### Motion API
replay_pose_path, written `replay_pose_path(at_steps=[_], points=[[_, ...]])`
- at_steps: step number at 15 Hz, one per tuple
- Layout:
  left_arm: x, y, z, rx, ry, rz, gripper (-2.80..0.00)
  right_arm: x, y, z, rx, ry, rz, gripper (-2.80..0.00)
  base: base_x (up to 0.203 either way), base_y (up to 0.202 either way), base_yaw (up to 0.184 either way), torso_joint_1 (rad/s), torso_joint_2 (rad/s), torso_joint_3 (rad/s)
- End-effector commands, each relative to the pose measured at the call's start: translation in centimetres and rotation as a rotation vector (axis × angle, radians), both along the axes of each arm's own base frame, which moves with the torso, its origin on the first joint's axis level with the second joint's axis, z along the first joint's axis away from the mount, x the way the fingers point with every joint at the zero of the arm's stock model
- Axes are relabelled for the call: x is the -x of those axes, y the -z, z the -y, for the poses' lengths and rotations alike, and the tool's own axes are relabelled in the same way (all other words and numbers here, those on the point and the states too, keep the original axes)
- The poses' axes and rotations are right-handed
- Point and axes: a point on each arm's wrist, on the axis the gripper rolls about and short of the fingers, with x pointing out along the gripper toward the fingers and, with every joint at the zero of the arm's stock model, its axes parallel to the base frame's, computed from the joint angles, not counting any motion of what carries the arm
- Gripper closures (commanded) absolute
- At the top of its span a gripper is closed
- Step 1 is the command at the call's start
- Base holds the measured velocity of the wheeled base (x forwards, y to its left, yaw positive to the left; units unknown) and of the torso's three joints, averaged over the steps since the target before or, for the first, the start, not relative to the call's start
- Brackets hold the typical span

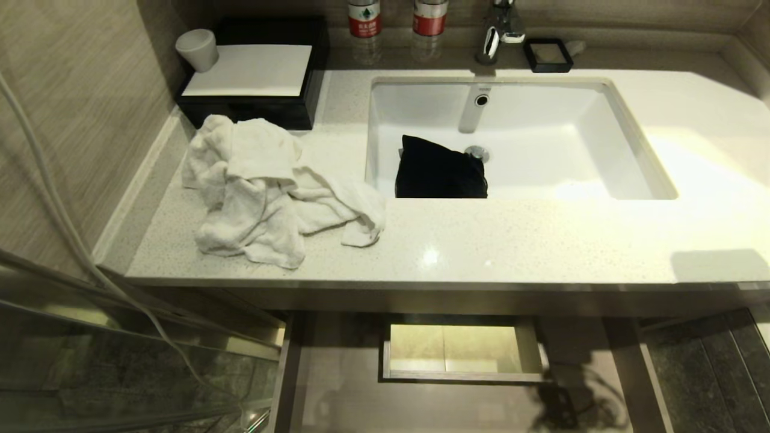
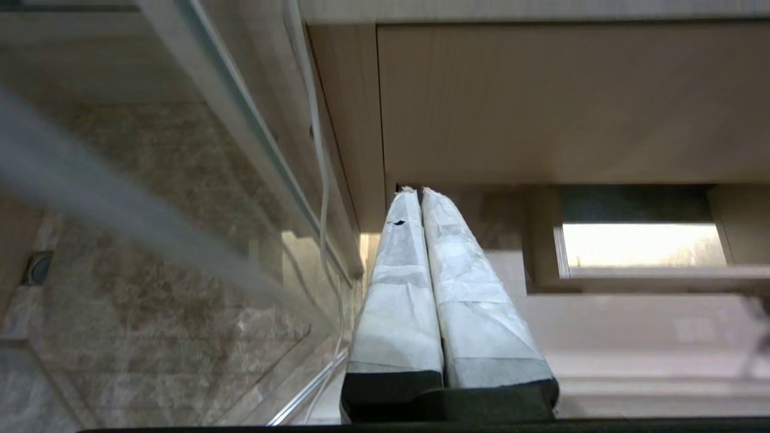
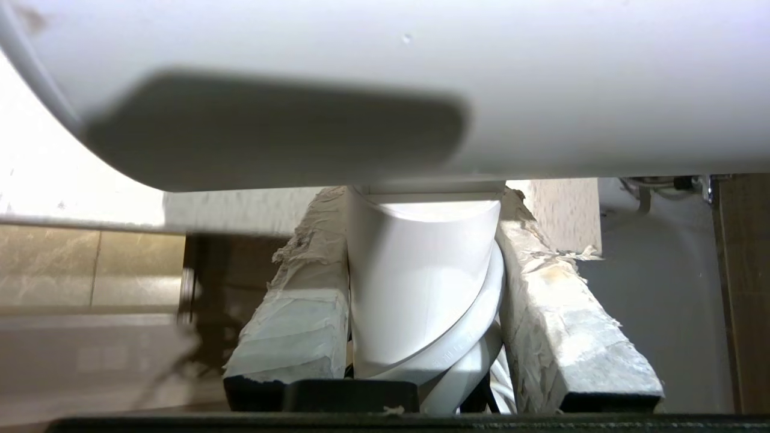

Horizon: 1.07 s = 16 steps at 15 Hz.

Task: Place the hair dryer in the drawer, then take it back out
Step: Place it on the countertop

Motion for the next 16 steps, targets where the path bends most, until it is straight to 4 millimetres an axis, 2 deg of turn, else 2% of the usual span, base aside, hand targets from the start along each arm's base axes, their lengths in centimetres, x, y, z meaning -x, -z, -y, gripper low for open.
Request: replay_pose_path(at_steps=[1,4,7,9,12,16], points=[[0.0,0.0,0.0,0.0,0.0,0.0,0.0,-1.9,-0.7,0.9,-0.01,0.001,-0.027,0.0,0.0,0.0,0.0,0.349,-0.2,0.145],[0.0,0.0,0.0,0.0,0.0,-0.002,0.0,-3.6,-2.1,2.1,-0.005,0.02,-0.021,0.0,0.0,0.0,0.0,0.235,-0.14,0.089],[0.0,0.0,0.0,0.0,0.0,-0.002,0.0,-7.7,-4.3,4.9,0.0,0.052,-0.041,0.0,0.0,0.0,0.0,0.033,-0.02,0.016],[0.0,0.0,0.0,0.0,0.0,0.0,0.0,-8.4,-4.6,5.6,0.019,0.058,-0.056,0.0,0.0,0.0,0.0,0.0,0.0,0.0],[0.0,0.0,0.0,0.0,0.0,-0.001,0.0,-11.6,-3.9,7.6,0.022,0.055,-0.113,0.0,0.0,0.0,0.0,0.0,0.0,0.0],[0.0,0.0,0.0,0.0,0.0,-0.002,0.0,-14.1,-3.5,9.2,0.064,0.054,-0.106,0.0,0.0,0.0,0.0,0.0,0.0,0.0]])
